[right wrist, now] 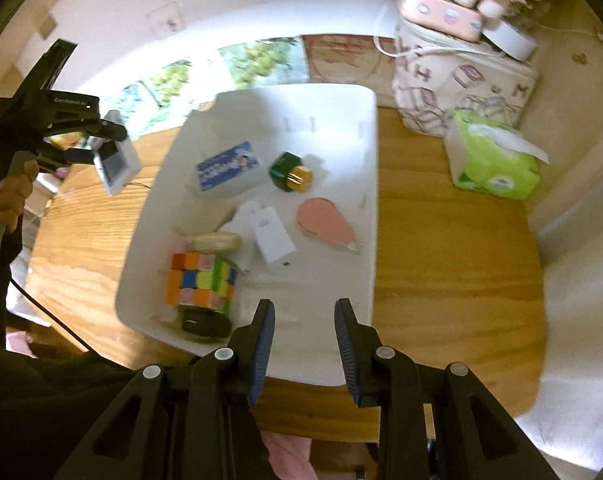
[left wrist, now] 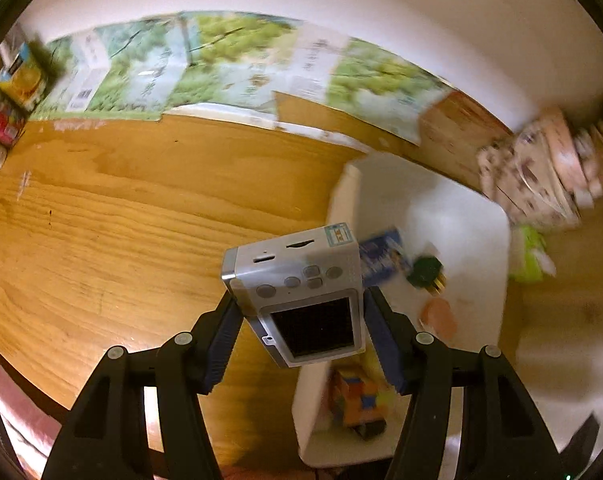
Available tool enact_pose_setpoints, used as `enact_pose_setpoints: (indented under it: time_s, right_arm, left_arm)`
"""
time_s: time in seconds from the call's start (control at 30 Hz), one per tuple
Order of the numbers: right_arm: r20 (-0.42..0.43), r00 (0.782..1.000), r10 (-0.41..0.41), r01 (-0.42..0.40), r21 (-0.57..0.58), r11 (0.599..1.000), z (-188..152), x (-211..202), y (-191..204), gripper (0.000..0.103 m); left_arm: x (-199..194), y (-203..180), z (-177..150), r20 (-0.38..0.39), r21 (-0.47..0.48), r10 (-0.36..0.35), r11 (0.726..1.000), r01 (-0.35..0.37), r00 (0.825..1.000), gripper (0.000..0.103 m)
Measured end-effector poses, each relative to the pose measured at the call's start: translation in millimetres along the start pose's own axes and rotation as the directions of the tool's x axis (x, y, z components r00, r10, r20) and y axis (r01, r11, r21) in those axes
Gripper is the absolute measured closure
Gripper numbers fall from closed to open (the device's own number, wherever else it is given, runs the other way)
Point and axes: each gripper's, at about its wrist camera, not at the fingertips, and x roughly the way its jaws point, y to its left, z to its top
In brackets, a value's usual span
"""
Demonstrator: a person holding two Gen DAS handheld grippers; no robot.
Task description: Organize rigid objects
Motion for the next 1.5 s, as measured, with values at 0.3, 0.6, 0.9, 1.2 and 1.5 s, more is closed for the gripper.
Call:
enact_pose_setpoints:
  time_s: [0.3, 0.6, 0.9, 1.2, 1.5]
  right_arm:
    - [0.022, 0.993, 0.113, -0.11, -0.081, 0.991, 4, 7, 20, 0.071]
    - [0.018, 0.995, 0.094, -0.093, -0.072, 0.993, 1, 9, 42, 0.063]
    - [0.035, 0.999, 0.002, -0.004, 0.061, 0.998, -11, 14, 85, 0.041]
    - [0.163, 0.986, -0.03, 0.013, 0.105, 0.994, -20, 22, 167, 0.024]
    - [0.29, 0.957, -0.013, 0.0, 0.043, 0.999, -13, 8, 230, 0.02]
  left_arm:
    - [-6, -48, -43, -0.038, 0.17, -0.025, 0.985, 0.031, 0.999, 0.039]
    - [-2, -59, -49, -0.05, 0.244, -0.09, 0.965, 0.1, 0.995, 0.03]
    - [-27, -7, -47, 0.052, 0.307, -0.108, 0.948, 0.087, 0.993, 0.023]
    - [-49, 102, -57, 0.169, 0.237, -0.053, 0.971, 0.012, 0.984, 0.023]
    - [-88, 179, -93, 0.357, 0.074, 0.009, 0.997, -0.038, 0.934, 0.023]
